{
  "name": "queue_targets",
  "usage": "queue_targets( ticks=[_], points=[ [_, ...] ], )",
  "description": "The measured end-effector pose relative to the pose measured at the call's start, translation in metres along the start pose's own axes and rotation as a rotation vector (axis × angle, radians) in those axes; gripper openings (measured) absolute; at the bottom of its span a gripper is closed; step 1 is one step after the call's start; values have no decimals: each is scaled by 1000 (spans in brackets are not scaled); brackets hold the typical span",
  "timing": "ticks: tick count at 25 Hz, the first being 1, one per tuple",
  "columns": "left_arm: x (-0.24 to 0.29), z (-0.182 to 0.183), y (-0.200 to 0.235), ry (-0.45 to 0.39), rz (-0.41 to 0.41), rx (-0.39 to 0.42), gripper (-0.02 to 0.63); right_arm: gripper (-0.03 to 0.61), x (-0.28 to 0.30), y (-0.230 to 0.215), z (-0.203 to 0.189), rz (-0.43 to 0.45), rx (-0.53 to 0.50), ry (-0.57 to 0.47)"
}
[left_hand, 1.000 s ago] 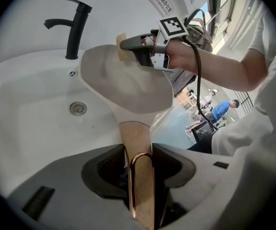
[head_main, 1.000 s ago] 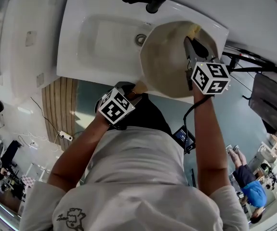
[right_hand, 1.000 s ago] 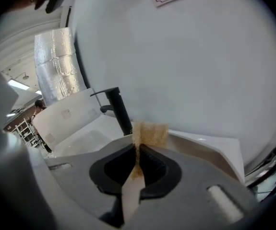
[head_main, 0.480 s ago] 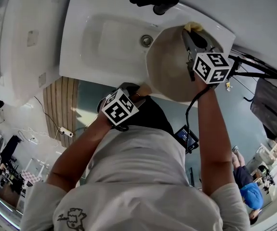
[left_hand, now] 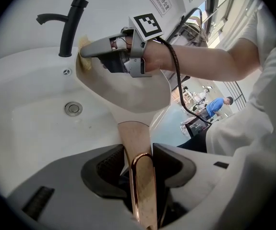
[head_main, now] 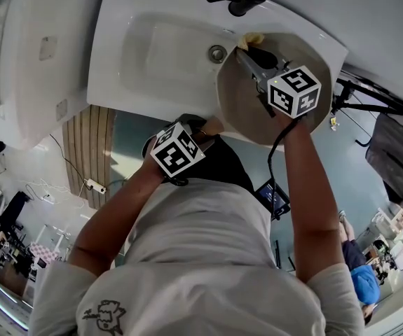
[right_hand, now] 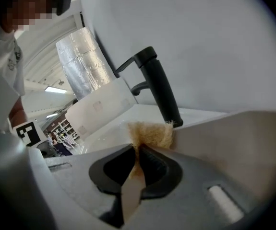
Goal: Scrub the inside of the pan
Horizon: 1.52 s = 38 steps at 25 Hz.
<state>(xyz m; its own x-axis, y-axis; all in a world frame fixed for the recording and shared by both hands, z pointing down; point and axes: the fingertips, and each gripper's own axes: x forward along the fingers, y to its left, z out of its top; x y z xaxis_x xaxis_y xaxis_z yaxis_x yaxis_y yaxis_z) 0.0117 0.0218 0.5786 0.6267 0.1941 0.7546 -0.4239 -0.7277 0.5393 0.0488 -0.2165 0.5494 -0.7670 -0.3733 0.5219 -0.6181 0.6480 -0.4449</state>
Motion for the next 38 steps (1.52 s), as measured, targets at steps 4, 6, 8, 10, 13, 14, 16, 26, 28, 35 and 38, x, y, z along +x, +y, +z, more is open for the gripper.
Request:
queue_targets(
  ticks=[4,6,8,10,13,14,16,26,28,35,38],
  points=[
    [1,1,-3,1,-2,3,184,34,3,27,-23,127,7,72],
    [1,1,-3,0,-2,4,185,34,4,42,-33,181,4,108],
    [1,1,-2,-1,-3,5,186,34,5,56,-43,236,8,144],
    [0,1,-2,0,-5,4,186,34,5,70,-53,293,20,182],
    [1,2,-2,-5,-4,2,186,34,-1,82,-62,365,58,227],
    [1,2,-2,-6,-2,1,186,34,-3,85,-65,382,64,245],
    [1,1,-3,-7,-3,-2,186,34,-8,91,-73,416,74,291],
    [0,0,-3,-13,-4,-18,184,31,-51,129,-126,616,146,624],
    [0,1,-4,-16,-8,-26,184,31,-59,131,-132,633,158,687],
    [-2,3,-5,-25,-13,-34,183,31,-100,127,-158,660,215,985],
    [-2,4,-5,-29,-13,-32,183,31,-127,119,-173,658,248,1157]
  ],
)
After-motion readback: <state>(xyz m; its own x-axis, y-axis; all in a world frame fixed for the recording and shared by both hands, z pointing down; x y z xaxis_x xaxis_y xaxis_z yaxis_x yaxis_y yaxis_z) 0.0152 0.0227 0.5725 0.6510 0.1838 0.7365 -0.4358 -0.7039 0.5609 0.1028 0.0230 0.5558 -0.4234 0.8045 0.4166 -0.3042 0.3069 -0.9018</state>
